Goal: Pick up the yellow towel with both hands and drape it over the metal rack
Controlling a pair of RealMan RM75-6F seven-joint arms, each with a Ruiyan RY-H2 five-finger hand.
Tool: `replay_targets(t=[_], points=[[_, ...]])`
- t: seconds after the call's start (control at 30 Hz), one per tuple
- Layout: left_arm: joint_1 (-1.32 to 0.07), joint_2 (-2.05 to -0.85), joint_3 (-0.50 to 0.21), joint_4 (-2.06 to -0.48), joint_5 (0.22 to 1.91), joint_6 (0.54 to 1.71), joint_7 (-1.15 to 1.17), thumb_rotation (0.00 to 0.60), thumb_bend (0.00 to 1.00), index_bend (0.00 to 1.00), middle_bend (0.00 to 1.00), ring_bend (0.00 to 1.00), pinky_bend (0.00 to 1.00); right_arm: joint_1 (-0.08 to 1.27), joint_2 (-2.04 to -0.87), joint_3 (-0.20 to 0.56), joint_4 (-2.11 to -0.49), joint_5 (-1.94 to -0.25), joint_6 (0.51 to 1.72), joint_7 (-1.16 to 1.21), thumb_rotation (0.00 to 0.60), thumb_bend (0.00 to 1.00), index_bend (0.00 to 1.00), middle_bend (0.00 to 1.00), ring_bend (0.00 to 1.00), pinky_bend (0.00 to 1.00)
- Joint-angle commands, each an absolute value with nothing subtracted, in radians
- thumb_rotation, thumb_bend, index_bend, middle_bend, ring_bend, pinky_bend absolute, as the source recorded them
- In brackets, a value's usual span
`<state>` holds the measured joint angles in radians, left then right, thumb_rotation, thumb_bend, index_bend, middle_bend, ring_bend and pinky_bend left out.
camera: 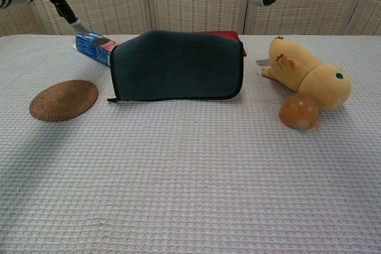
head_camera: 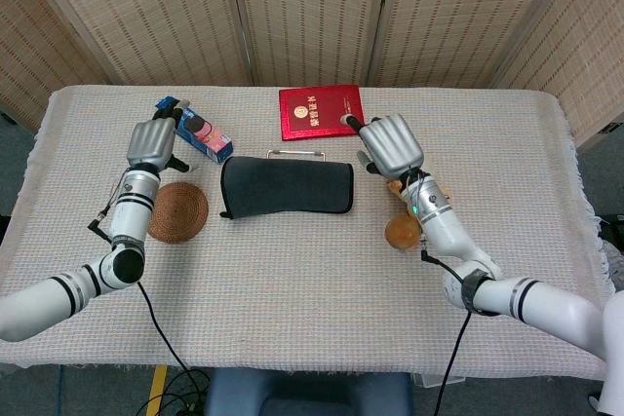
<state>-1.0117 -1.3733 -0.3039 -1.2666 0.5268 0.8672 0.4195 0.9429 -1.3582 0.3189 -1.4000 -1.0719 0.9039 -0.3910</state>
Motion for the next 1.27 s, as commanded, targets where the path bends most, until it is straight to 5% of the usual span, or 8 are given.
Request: replay_targets(t=[0.03, 0.63, 1.1, 1.27], points=[[-0.911, -1.310, -0.252, -1.394, 0.640, 0.980, 0.372, 0.600, 0.00, 0.02, 0.09, 0.15, 0.39, 0.848, -1.244, 0.261, -1.532, -1.109, 0.951, -0.381, 0.600, 0.41, 0.22, 0.52, 0.46, 0.52], [-0.521, -1.086, -0.074, -1.698, 0.987, 1.335, 0.211, 0.600, 0.00, 0.06, 0.10, 0.15, 0.39, 0.498, -1.057, 0.044, -1.722, -1.431, 1.296, -0.239, 0.600, 0.41, 0.22, 0.48, 0.43, 0.50], [-0.266, -1.087, 0.036, -1.749, 1.241, 1.587, 0.178, 0.600, 0.00, 0.11, 0.13, 0.15, 0.39, 0.275, -1.108, -0.013, -1.673, -1.491, 1.515, -0.145, 0.600, 0.41, 0.22, 0.47, 0.43, 0.50], [-0.223, -1.053, 0.063, -1.775, 1.262, 1.574, 0.183, 0.600, 0.00, 0.12, 0.13, 0.15, 0.39, 0.239, -1.109, -0.013, -1.671, -1.480, 1.523, -0.123, 0.600, 0.41, 0.22, 0.47, 0.43, 0.50]])
